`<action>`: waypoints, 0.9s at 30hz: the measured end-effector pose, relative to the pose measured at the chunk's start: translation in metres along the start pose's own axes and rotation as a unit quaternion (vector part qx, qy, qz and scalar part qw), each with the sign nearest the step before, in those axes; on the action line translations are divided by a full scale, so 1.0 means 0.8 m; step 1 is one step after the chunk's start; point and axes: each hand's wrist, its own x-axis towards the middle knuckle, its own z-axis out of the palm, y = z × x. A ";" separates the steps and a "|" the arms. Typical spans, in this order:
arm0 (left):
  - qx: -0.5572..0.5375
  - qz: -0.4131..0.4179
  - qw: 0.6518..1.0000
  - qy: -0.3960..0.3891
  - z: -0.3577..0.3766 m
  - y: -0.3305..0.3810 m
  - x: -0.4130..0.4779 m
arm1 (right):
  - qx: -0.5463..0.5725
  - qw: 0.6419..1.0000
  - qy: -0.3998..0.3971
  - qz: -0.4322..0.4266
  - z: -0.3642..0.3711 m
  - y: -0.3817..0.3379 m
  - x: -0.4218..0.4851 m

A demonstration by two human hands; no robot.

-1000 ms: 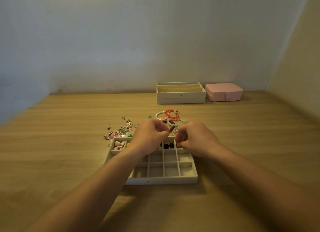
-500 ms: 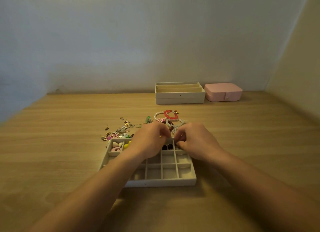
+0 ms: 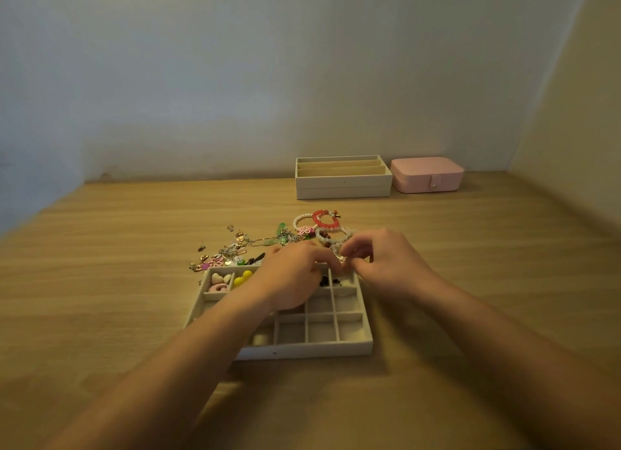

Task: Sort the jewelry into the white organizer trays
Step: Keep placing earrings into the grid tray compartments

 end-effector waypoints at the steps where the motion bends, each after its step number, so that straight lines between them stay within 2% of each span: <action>1: 0.010 0.001 1.000 -0.006 0.000 0.001 0.000 | 0.004 1.000 -0.002 0.001 0.000 0.000 -0.001; 7: 0.045 0.010 0.999 -0.013 0.004 0.003 -0.001 | 0.022 1.000 -0.012 0.010 -0.002 -0.002 -0.006; 14: 0.021 -0.008 1.000 -0.009 0.005 0.002 0.000 | 0.010 0.999 -0.045 0.021 -0.002 -0.012 -0.014; 19: 0.012 -0.008 1.000 0.001 0.005 0.002 0.001 | -0.038 0.999 -0.004 -0.005 -0.002 -0.019 -0.017; 27: 0.028 -0.018 0.999 -0.031 0.003 -0.004 0.005 | -0.058 0.994 -0.084 -0.029 0.000 -0.021 -0.020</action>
